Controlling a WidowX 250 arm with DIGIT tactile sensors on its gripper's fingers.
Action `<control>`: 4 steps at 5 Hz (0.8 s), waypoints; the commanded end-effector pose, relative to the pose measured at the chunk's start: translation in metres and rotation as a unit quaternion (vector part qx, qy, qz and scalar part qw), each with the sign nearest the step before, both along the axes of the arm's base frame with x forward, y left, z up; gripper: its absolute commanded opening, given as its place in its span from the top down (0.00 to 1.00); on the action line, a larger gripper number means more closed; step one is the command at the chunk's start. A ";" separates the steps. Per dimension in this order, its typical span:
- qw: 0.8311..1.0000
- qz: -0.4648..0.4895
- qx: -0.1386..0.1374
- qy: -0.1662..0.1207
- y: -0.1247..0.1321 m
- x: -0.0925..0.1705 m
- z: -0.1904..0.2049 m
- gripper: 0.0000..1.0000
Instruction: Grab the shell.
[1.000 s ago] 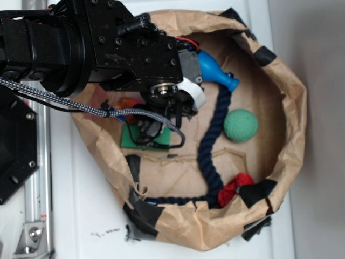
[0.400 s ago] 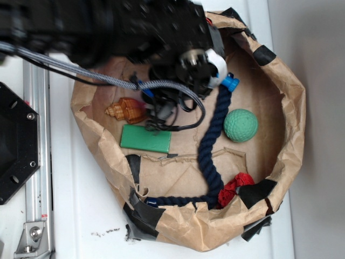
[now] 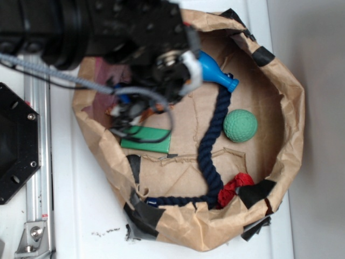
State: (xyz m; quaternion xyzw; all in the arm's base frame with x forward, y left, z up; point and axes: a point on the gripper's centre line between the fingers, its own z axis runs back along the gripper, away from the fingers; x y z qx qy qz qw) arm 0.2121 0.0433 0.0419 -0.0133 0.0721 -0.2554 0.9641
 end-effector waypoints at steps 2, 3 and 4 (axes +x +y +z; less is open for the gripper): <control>0.998 -0.019 0.012 -0.050 -0.008 0.015 -0.015 0.00; 0.999 0.002 0.018 -0.050 0.000 0.024 -0.018 0.00; 0.999 -0.001 0.010 -0.049 -0.002 0.026 -0.017 0.00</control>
